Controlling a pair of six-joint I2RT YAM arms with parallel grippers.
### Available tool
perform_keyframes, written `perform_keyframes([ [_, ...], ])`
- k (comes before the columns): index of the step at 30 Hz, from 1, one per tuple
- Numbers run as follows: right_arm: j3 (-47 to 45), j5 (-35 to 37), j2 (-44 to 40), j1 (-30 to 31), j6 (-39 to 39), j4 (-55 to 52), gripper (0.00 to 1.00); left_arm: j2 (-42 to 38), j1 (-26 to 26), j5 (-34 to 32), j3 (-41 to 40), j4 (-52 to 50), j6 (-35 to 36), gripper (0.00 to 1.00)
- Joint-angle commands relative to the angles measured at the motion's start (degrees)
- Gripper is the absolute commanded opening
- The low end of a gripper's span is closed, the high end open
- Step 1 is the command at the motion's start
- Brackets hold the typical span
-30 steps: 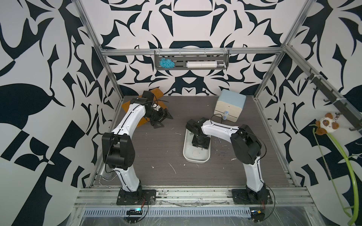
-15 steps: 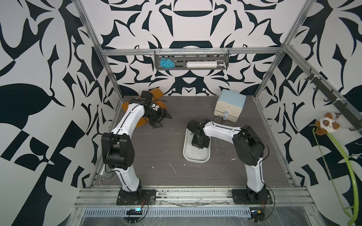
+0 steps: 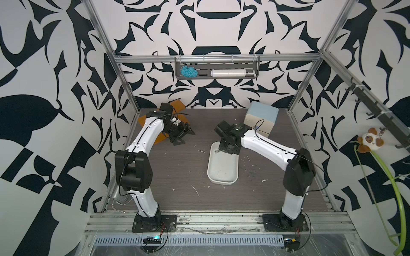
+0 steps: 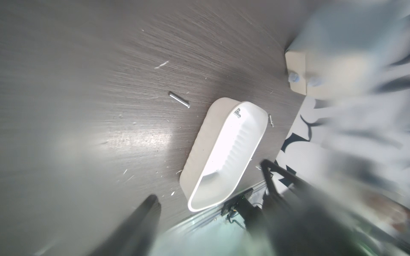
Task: Take out the screws from the storage box
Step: Pick up the screw from the storage box, then place the screw at the center of the board.
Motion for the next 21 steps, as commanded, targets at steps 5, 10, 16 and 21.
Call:
perform_keyframes([
  [5, -19.1, -0.5, -13.3, -14.7, -0.1, 2.9, 0.0, -0.4, 0.2, 0.4, 0.2, -1.5, 0.9, 0.8],
  [10, -27.8, -1.4, -13.5, -21.0, -3.7, 9.2, 0.0, -0.2, 0.2, 0.7, 0.2, -1.4, 1.0, 0.8],
  [16, -27.8, 0.7, -6.4, -24.1, -9.2, 12.6, 0.0, -0.2, 0.2, 0.9, 0.0, -1.6, 1.1, 0.8],
  [21, -23.7, 1.6, -2.3, -24.4, -14.6, 12.7, 0.37, -0.2, 0.2, 0.7, 0.3, -1.7, 1.1, 0.8],
])
